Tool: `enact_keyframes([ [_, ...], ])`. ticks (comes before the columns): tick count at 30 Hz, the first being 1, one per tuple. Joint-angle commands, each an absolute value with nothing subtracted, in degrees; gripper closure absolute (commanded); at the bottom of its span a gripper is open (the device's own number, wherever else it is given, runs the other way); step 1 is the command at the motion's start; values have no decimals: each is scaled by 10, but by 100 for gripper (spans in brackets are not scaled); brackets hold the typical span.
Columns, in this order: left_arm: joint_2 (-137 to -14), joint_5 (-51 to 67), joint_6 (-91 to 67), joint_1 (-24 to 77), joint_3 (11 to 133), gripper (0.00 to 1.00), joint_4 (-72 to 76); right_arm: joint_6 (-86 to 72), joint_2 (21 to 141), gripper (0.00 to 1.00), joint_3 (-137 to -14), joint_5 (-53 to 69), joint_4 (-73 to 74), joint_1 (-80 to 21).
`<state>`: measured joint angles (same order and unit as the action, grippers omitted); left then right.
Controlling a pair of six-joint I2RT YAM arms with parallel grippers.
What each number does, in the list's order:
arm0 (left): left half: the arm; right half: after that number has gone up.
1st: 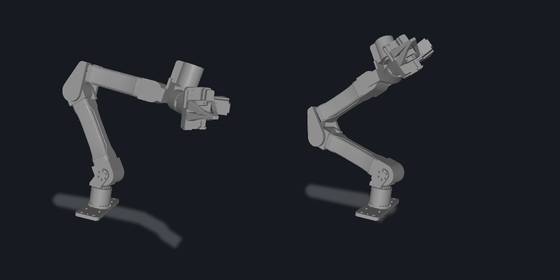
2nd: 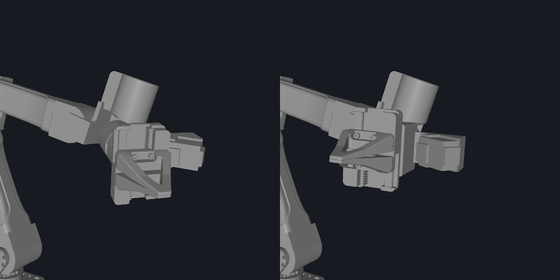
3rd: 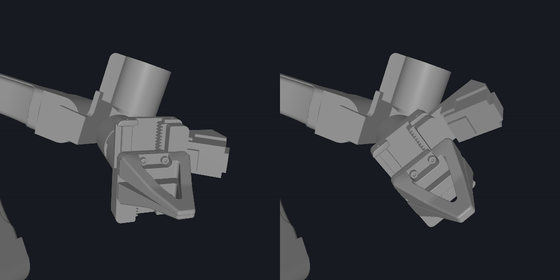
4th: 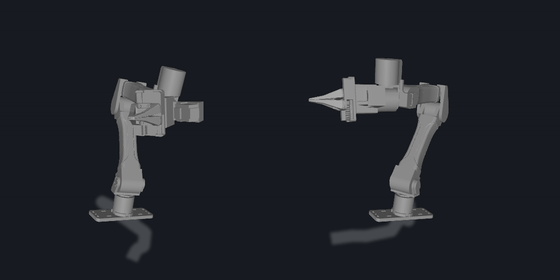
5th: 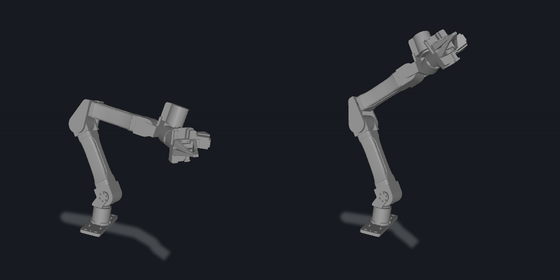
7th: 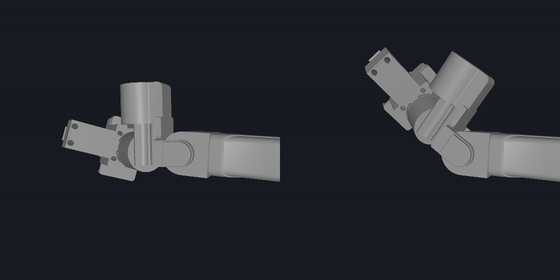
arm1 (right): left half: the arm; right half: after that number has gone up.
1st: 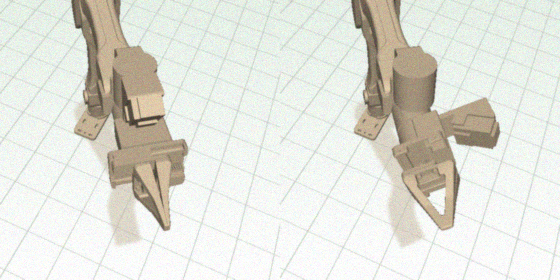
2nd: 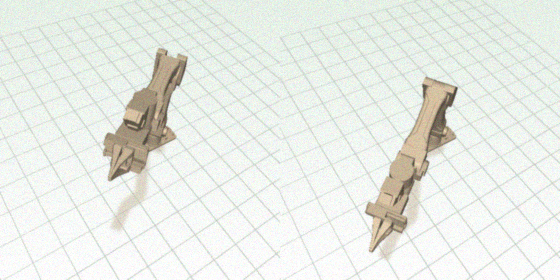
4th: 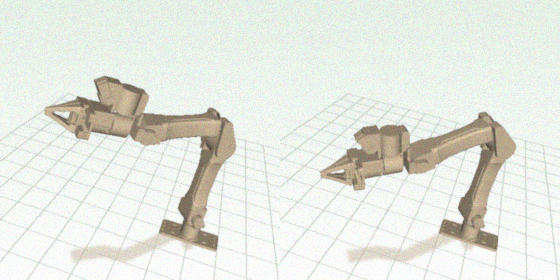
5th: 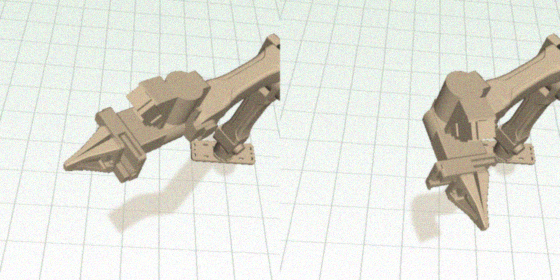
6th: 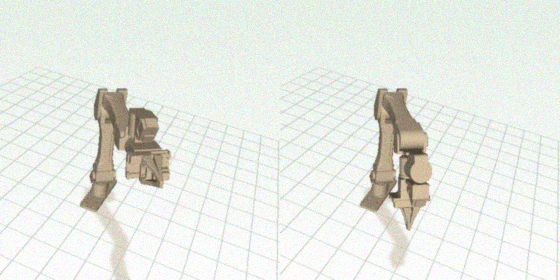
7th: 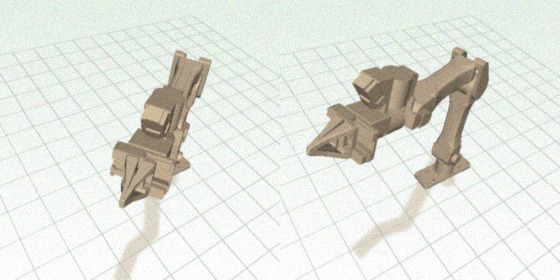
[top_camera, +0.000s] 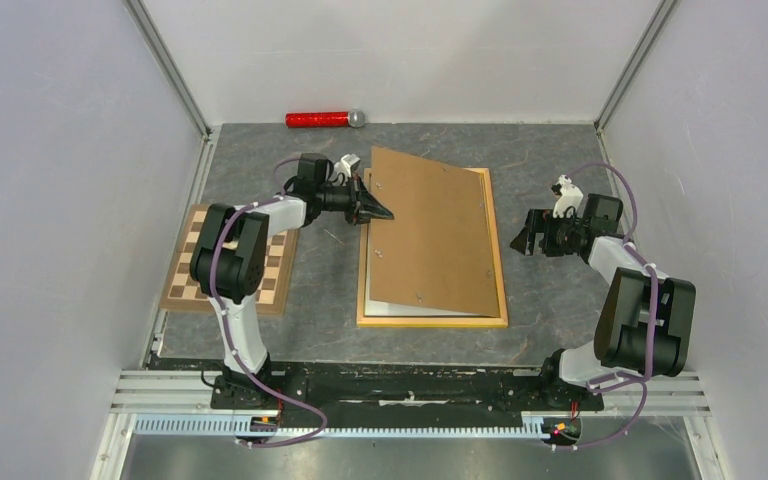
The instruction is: Put the photo into the frame
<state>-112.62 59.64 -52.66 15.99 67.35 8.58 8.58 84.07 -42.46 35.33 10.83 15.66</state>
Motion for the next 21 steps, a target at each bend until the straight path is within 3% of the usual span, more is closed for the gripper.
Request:
enact_keyframes([
  [1,-1087,621,-574,163,676,98,155,87,840,10,-422,365,96,159],
  [21,-1126,632,-537,163,718,98,116,88,844,11,-421,367,96,160],
])
